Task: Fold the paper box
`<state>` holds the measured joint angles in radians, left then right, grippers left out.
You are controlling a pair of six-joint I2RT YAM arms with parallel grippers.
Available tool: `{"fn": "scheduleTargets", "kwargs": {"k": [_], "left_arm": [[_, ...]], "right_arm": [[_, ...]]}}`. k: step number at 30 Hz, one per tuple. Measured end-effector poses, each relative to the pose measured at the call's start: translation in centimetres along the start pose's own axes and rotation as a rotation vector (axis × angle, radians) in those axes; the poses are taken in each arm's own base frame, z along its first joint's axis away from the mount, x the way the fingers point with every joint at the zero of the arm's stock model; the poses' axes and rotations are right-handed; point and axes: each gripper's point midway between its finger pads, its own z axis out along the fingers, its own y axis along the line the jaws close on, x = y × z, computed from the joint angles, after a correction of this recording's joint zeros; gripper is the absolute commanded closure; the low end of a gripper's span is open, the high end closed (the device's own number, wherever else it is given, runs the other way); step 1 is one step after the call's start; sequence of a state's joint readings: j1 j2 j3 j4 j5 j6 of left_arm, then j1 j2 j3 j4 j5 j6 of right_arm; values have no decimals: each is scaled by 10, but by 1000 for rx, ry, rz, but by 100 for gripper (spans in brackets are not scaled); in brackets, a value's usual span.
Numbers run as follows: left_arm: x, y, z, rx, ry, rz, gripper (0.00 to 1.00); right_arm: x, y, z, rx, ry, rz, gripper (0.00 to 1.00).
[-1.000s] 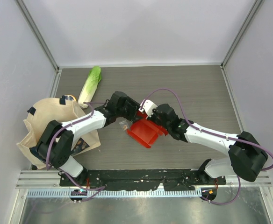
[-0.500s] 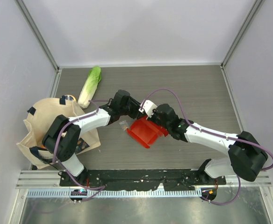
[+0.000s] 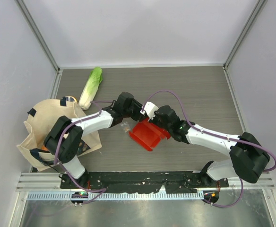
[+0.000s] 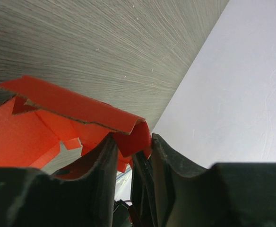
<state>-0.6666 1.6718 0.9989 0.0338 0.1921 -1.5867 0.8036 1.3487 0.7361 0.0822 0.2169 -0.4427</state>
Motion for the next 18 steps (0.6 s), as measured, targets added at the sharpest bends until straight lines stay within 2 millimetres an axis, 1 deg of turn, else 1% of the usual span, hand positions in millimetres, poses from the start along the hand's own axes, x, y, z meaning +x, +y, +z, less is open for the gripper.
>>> {"fn": "scheduleTargets", "kwargs": {"k": [1,3,6,8,11,12,13,16,18], "left_arm": [[0,0,0,1,-3,4,57],[0,0,0,2,-6,16,56],[4,-3,-5,10,-2,30,60],[7,-10,-13,30,0,32,62],[9,-21,-23,62,3,17,55],[10,-24,-26,67,4,12,53],[10,-25,-28,67,4,7,54],[10,-22,-31,48,2,-13,61],[10,-19,-32,27,-2,-19,62]], "right_arm": [[0,0,0,1,0,0,99],[-1,0,0,3,-2,1,99],[-2,0,0,4,-8,1,99],[-4,-1,1,6,-16,3,99],[-5,0,1,2,-20,2,99],[-6,1,0,1,-21,2,99],[-6,1,0,1,-21,1,99],[-6,1,0,1,-21,2,99],[-6,1,0,1,-21,2,99]]}}
